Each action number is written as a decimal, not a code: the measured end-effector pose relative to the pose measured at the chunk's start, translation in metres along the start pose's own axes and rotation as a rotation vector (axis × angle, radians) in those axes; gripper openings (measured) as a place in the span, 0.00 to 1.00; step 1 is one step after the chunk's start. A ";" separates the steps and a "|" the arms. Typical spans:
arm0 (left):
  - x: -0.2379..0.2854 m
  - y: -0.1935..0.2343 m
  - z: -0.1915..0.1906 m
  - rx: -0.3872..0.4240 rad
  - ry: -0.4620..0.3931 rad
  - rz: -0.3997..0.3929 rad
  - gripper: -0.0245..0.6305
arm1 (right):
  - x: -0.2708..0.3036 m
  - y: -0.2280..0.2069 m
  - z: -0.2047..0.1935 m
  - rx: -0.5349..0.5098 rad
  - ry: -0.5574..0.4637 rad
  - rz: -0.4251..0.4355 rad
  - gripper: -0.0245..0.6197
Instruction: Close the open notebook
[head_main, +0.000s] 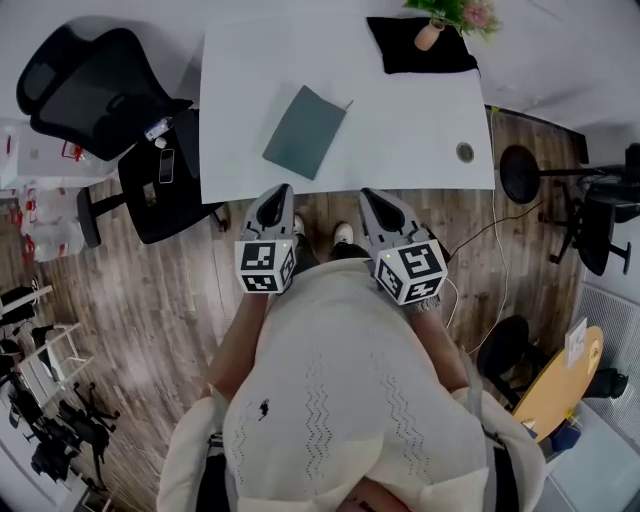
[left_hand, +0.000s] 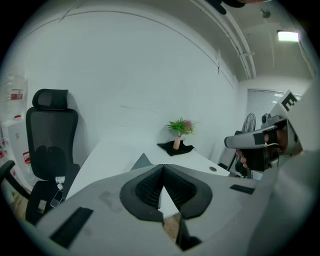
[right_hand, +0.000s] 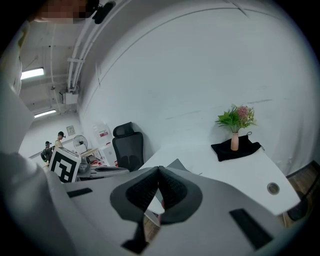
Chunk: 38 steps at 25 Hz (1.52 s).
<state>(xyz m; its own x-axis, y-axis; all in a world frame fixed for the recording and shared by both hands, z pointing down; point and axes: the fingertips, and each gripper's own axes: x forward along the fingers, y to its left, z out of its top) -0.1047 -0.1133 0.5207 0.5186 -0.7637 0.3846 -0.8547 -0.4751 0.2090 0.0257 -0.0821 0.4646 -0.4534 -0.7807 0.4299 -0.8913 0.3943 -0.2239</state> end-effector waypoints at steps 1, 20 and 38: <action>-0.004 -0.003 0.000 -0.012 -0.010 0.008 0.06 | -0.002 -0.001 0.000 -0.006 0.000 0.012 0.04; -0.065 -0.042 0.047 0.006 -0.229 0.170 0.06 | -0.032 -0.002 0.017 -0.104 -0.070 0.157 0.04; -0.093 -0.083 0.112 0.134 -0.425 0.194 0.06 | -0.071 -0.021 0.063 -0.106 -0.218 0.165 0.04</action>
<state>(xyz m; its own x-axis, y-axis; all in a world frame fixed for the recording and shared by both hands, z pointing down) -0.0791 -0.0517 0.3665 0.3370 -0.9415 -0.0020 -0.9407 -0.3368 0.0413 0.0767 -0.0654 0.3837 -0.5903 -0.7834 0.1945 -0.8067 0.5637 -0.1776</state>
